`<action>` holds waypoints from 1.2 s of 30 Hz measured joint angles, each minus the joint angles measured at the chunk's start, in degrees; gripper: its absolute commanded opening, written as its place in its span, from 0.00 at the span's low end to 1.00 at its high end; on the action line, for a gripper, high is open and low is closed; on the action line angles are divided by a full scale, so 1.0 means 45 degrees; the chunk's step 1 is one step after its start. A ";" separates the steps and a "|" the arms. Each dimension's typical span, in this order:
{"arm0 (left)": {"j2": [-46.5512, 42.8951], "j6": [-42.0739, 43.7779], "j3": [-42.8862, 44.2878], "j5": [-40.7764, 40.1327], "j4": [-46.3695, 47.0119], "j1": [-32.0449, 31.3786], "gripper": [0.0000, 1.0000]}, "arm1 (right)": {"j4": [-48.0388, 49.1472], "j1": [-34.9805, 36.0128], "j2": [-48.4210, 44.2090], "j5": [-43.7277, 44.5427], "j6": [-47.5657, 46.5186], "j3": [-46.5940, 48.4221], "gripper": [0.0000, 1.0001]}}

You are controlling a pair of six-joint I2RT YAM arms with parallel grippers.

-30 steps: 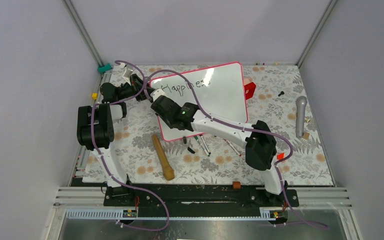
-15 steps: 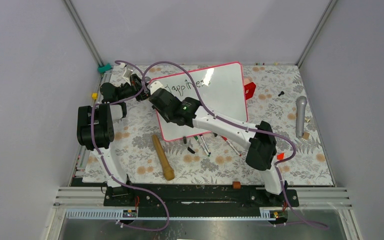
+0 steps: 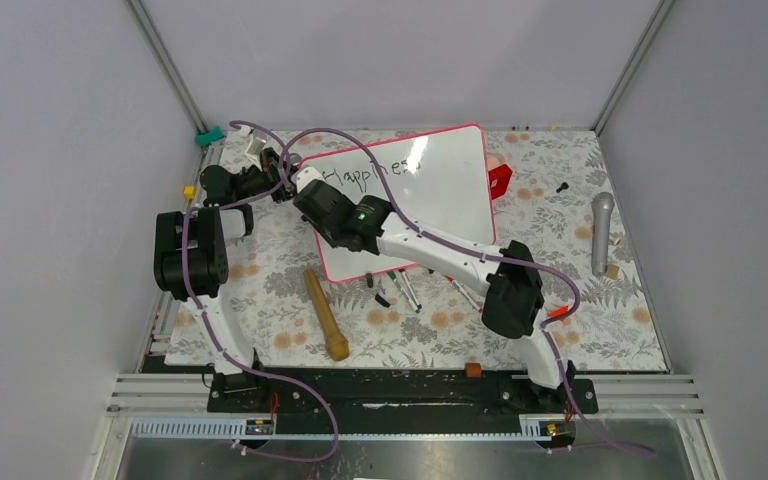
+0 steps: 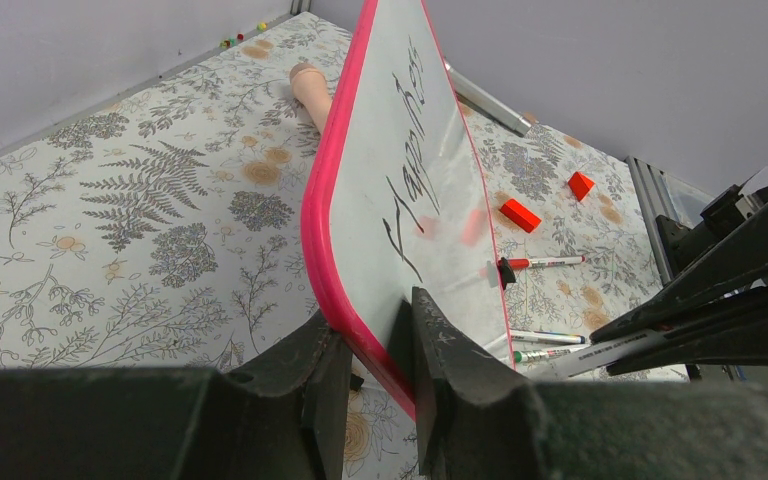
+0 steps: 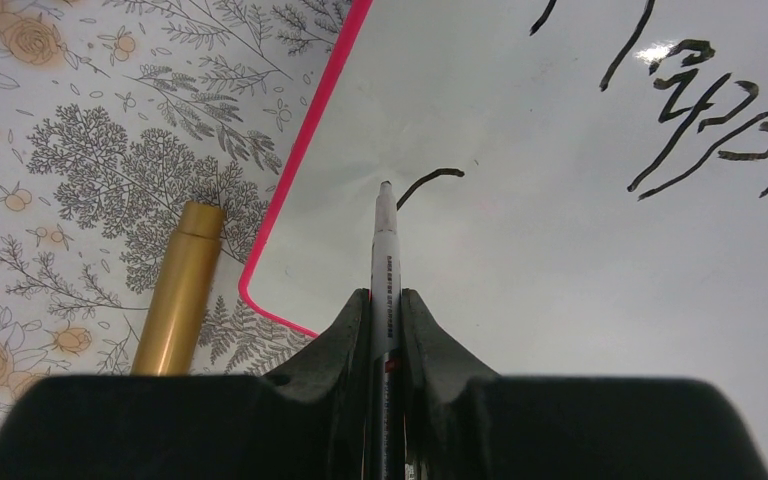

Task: Write a sentence on the whiteboard

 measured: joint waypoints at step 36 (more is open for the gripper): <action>0.0000 0.0010 -0.0005 -0.0019 -0.0024 0.0000 0.00 | -0.1622 0.0029 0.1098 0.1603 -0.0049 0.1452 0.00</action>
